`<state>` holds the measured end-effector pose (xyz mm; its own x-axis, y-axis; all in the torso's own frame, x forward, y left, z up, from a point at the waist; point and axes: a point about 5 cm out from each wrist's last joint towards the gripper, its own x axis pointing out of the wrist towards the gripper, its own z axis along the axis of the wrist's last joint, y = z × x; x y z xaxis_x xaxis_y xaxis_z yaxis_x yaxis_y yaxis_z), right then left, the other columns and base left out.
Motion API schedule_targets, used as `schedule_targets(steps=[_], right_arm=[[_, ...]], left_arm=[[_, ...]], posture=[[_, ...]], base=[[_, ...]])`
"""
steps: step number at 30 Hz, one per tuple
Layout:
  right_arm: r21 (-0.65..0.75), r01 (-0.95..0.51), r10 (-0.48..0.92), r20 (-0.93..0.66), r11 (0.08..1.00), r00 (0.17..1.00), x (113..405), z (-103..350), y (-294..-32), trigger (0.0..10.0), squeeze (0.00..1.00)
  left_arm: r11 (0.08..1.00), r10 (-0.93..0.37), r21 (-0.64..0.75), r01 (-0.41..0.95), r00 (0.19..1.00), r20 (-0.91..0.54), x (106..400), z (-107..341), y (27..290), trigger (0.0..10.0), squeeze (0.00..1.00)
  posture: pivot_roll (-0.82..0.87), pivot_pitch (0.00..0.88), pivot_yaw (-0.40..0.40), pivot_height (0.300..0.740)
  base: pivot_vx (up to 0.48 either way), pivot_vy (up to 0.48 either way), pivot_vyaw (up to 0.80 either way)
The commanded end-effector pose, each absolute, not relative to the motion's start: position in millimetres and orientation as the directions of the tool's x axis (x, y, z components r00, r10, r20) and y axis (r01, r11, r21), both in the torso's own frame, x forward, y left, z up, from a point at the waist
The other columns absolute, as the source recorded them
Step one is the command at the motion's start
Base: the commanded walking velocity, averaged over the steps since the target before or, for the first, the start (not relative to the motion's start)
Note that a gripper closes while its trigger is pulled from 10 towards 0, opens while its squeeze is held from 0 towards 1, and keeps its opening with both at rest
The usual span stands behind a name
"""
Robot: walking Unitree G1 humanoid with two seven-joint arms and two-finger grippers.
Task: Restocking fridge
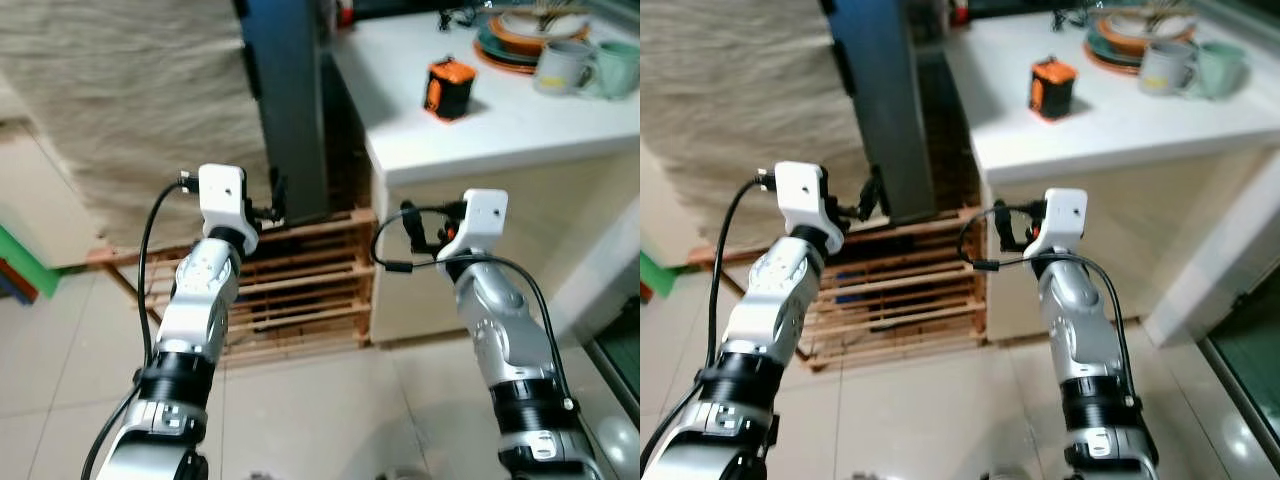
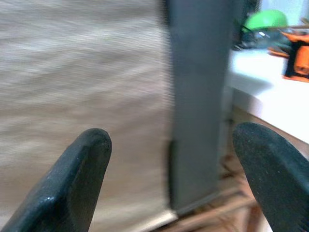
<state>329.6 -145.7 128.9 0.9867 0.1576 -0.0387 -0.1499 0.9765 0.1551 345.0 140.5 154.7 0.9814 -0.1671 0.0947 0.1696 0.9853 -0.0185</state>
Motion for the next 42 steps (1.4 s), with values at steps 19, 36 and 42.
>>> schedule_targets(steps=[19,36,42], right_arm=[[0.121,-0.215,0.217,-0.003,0.969,0.976,328.7,132.1,-132.3,10.0,0.00],[0.108,-0.219,0.222,-0.013,0.970,0.975,328.4,128.3,-129.5,10.0,0.00],[0.102,-0.240,0.242,-0.008,0.965,0.970,327.5,128.7,-124.7,10.0,0.00]], left_arm=[[0.987,-0.122,0.113,0.115,0.990,0.064,350.4,153.4,155.0,10.0,0.00],[0.982,-0.173,0.089,0.169,0.984,0.040,350.6,150.7,150.6,10.0,0.00],[0.979,-0.190,0.083,0.187,0.981,0.029,350.5,149.0,148.1,10.0,0.00]], posture=[[-0.18,0.000,0.075,0.740],[-0.18,0.000,0.077,0.740],[-0.17,0.000,0.077,0.740]], base=[[0.000,0.390,0.00],[0.333,0.252,0.00],[0.394,0.273,0.00]])
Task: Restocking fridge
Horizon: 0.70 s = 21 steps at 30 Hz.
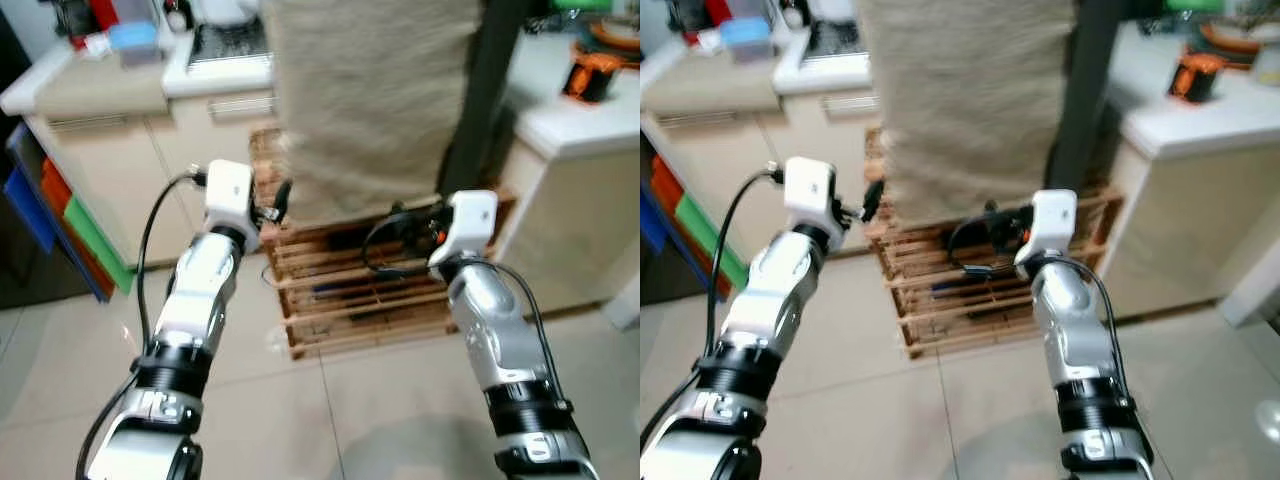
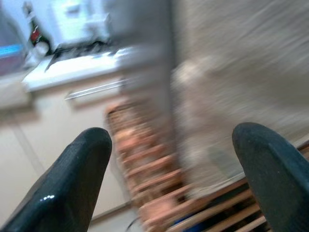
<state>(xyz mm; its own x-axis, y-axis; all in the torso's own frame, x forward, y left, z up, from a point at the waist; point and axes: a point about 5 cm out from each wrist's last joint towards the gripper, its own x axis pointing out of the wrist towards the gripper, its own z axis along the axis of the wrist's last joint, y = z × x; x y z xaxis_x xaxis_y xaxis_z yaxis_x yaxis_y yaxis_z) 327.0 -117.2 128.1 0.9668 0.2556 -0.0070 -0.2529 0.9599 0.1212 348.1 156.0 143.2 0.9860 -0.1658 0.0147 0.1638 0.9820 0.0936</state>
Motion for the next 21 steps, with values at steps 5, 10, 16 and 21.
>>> schedule_targets(steps=[5,10,16,21], right_arm=[[0.091,-0.256,0.257,0.000,0.962,0.966,327.4,130.5,-121.9,10.0,0.00],[0.077,-0.276,0.276,0.013,0.958,0.961,326.3,132.4,-119.4,10.0,0.00],[0.079,-0.264,0.264,0.016,0.961,0.965,327.6,132.7,-121.6,10.0,0.00],[0.075,-0.261,0.259,0.028,0.963,0.965,330.0,135.7,-122.4,10.0,0.00]], left_arm=[[0.979,-0.193,0.078,0.190,0.981,0.033,350.7,149.4,147.4,10.0,0.00],[0.980,-0.188,0.071,0.185,0.982,0.035,351.0,149.5,148.8,10.0,0.00],[0.984,-0.165,0.077,0.161,0.985,0.058,351.8,152.2,151.4,10.0,0.00],[0.981,-0.185,0.070,0.179,0.980,0.078,352.6,156.0,152.2,10.0,0.00]], posture=[[-0.17,0.000,0.076,0.740],[-0.17,0.000,0.075,0.740],[-0.17,0.000,0.078,0.740],[-0.17,0.000,0.077,0.740]], base=[[0.394,0.274,0.00],[0.395,0.272,0.00],[0.322,0.236,0.00],[0.000,0.000,0.00]])
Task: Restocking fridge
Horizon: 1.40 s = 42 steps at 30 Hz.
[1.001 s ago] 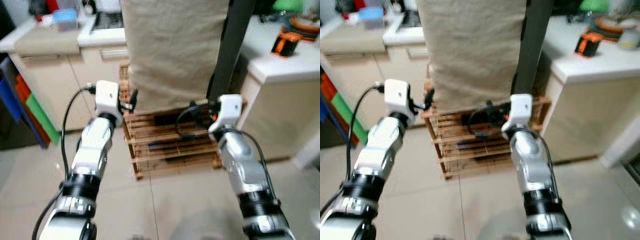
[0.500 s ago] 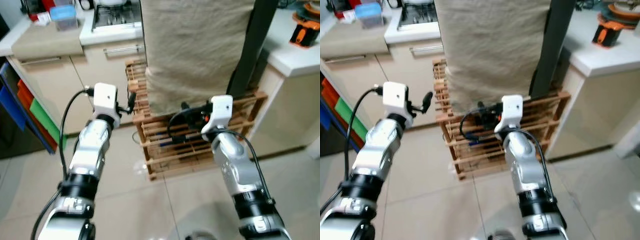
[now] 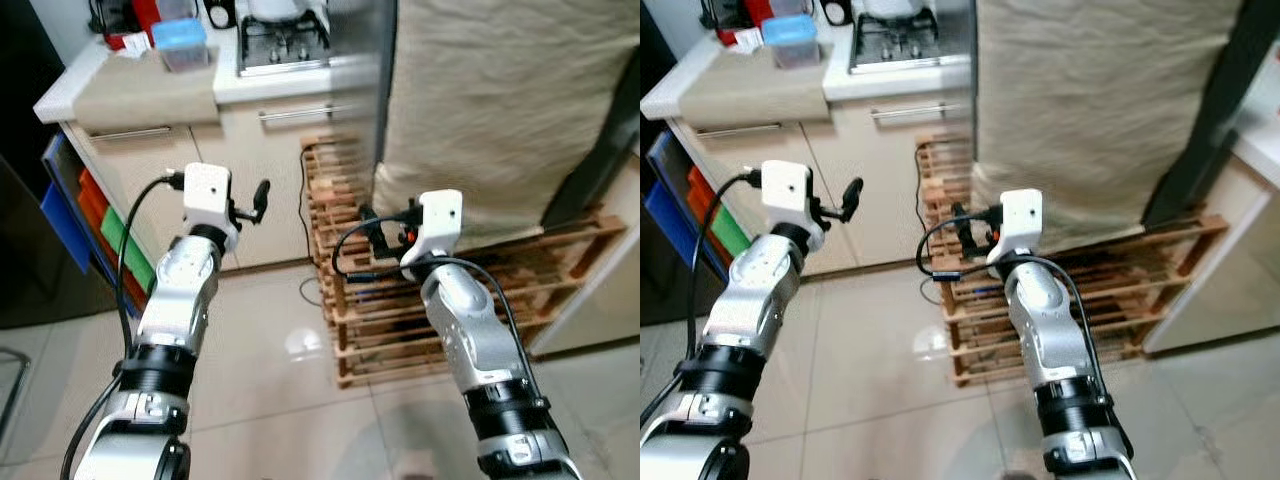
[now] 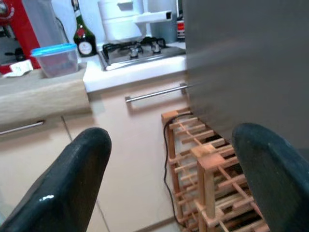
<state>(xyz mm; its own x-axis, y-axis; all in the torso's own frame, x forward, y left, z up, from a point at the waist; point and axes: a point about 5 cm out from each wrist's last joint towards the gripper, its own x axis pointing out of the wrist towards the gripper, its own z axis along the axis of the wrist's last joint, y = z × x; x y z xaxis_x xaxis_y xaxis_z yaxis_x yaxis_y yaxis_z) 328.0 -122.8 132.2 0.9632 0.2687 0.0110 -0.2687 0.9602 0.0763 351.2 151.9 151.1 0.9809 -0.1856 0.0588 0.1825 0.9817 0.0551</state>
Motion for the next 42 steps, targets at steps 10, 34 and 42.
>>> schedule_targets(steps=[10,34,42], right_arm=[[-0.019,-0.153,0.154,0.107,0.988,0.982,356.0,167.6,-157.3,10.0,0.00],[0.071,-0.063,0.055,0.116,0.995,0.992,320.0,141.3,-168.6,10.0,0.00],[0.100,0.010,-0.017,0.075,0.995,0.997,311.9,130.4,-182.6,10.0,0.00]], left_arm=[[0.754,-0.657,0.062,0.654,0.752,0.062,334.1,164.8,132.0,10.0,0.00],[0.825,-0.555,-0.105,0.555,0.831,0.034,334.2,150.9,134.4,10.0,0.00],[0.840,-0.518,-0.173,0.514,0.855,0.027,329.0,137.1,123.4,10.0,0.00]], posture=[[-0.15,0.000,0.074,0.740],[-0.17,0.000,0.101,0.740],[-0.17,0.000,0.087,0.740]], base=[[0.000,0.000,0.00],[0.000,0.176,-0.24],[0.000,0.480,-0.73]])
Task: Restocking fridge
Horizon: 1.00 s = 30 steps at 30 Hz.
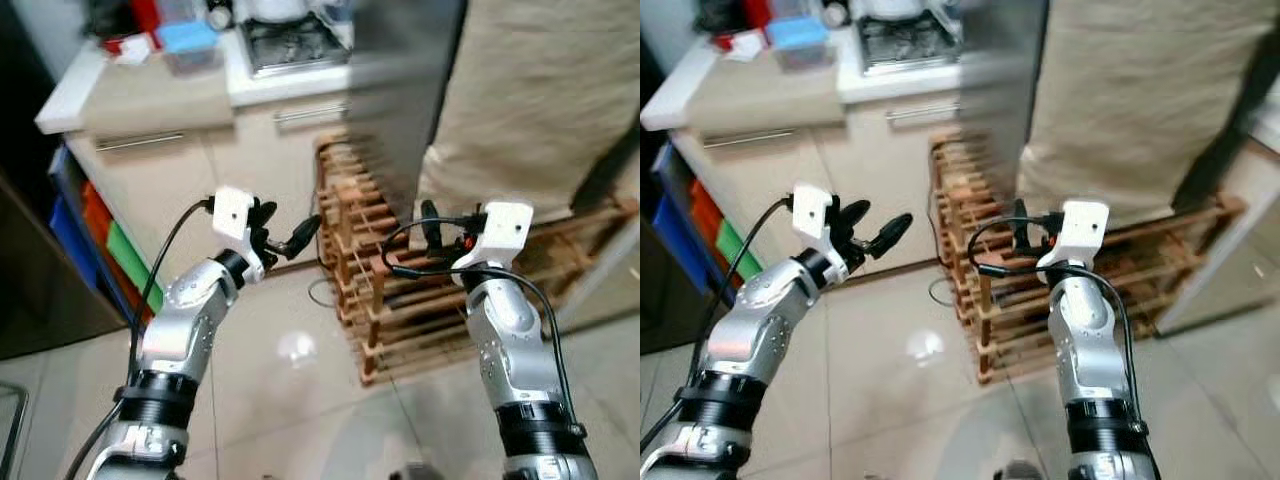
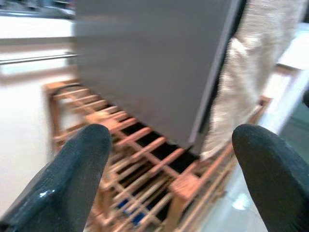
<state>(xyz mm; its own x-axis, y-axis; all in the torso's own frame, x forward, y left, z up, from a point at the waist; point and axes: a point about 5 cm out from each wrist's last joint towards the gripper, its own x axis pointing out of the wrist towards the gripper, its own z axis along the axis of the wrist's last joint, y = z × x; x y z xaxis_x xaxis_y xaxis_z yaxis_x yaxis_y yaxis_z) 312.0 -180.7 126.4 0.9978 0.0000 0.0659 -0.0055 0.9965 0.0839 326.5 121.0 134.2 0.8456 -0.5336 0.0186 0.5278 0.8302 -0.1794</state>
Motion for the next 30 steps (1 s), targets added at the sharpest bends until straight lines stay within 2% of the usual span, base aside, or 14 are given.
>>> schedule_targets(steps=[1,6,10,16,21,24,30], right_arm=[[0.100,0.010,-0.018,0.076,0.995,0.997,312.4,130.9,-182.5,10.0,0.00],[0.079,0.020,-0.027,0.090,0.997,0.996,313.4,132.1,-183.3,10.0,0.00],[0.076,0.049,-0.056,0.098,0.996,0.994,312.5,132.7,-187.7,10.0,0.00],[0.066,0.076,-0.083,0.125,0.995,0.989,307.9,133.5,-191.0,10.0,0.00],[0.062,0.046,-0.052,0.106,0.997,0.993,294.3,122.1,-183.6,10.0,0.00],[0.071,0.047,-0.053,0.094,0.996,0.994,290.2,117.2,-183.0,10.0,0.00],[0.060,0.022,-0.028,0.107,0.998,0.994,295.6,121.0,-179.6,10.0,0.00]], left_arm=[[0.842,-0.515,-0.169,0.512,0.857,0.029,330.1,137.9,123.6,10.0,0.00],[0.828,-0.538,-0.154,0.539,0.841,0.052,328.7,142.1,122.5,10.0,0.00],[0.844,-0.523,-0.111,0.525,0.851,0.046,329.0,142.4,123.7,10.0,0.00],[0.920,-0.391,0.006,0.391,0.920,0.005,332.6,135.1,131.3,10.0,0.00],[0.968,-0.234,-0.092,0.233,0.972,0.004,326.1,126.4,153.9,10.0,0.00],[0.967,-0.245,-0.072,0.245,0.969,0.011,324.1,126.2,150.7,10.0,0.00],[0.965,-0.248,-0.076,0.251,0.968,0.047,333.5,137.0,146.5,10.0,0.00]], posture=[[-0.17,0.000,0.087,0.740],[-0.17,0.000,0.081,0.740],[-0.17,0.000,0.084,0.740],[-0.17,0.000,0.086,0.740],[-0.17,0.000,0.087,0.740],[-0.16,0.000,0.076,0.740],[-0.17,0.000,0.083,0.740]], base=[[0.000,0.480,-0.73],[0.000,0.456,-0.73],[0.000,0.000,-0.73],[0.000,0.000,-0.72],[0.000,0.000,-0.70],[0.000,0.000,-0.69],[0.480,0.000,-0.69]])
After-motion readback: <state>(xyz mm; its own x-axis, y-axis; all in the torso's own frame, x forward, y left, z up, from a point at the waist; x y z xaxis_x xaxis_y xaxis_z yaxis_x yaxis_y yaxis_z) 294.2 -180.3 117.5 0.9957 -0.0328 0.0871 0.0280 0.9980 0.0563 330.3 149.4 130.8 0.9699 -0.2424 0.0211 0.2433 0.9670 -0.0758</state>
